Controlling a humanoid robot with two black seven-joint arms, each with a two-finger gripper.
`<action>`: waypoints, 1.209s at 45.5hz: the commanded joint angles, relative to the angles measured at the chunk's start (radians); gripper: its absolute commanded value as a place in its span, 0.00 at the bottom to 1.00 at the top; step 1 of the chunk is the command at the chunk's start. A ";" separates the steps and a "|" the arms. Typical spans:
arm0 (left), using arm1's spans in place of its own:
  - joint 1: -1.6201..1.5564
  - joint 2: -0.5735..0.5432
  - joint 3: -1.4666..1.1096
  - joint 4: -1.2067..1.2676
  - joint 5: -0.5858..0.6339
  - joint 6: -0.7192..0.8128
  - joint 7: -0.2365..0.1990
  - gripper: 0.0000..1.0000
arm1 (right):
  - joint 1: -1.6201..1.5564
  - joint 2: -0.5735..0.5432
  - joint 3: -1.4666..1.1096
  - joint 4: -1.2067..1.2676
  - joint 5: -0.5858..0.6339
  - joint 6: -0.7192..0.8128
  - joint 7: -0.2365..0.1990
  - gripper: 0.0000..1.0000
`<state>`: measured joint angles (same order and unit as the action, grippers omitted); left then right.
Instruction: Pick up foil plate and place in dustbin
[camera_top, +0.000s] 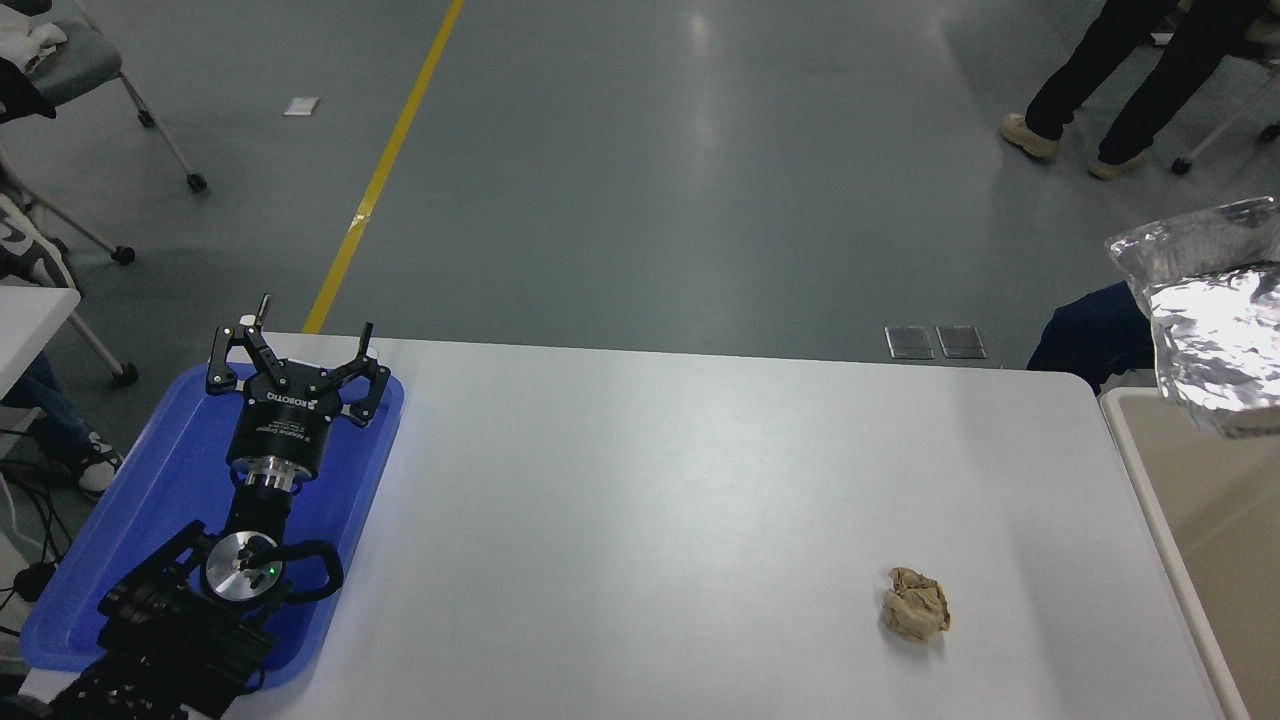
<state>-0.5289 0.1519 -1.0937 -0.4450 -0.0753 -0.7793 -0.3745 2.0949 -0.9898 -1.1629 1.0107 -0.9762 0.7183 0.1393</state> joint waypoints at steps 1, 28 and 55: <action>0.000 0.000 0.000 0.000 0.000 0.000 -0.001 1.00 | -0.254 -0.053 0.015 -0.243 -0.036 -0.109 0.054 0.00; 0.000 0.000 0.000 0.000 0.000 0.000 -0.001 1.00 | -1.346 0.221 0.516 -0.971 0.162 -0.388 0.151 0.00; 0.000 0.000 0.000 0.000 0.000 0.000 -0.003 1.00 | -1.517 0.370 0.531 -0.972 0.324 -0.593 0.066 0.65</action>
<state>-0.5292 0.1517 -1.0937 -0.4448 -0.0752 -0.7792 -0.3771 0.6230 -0.6572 -0.6434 0.0516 -0.7060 0.1809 0.2281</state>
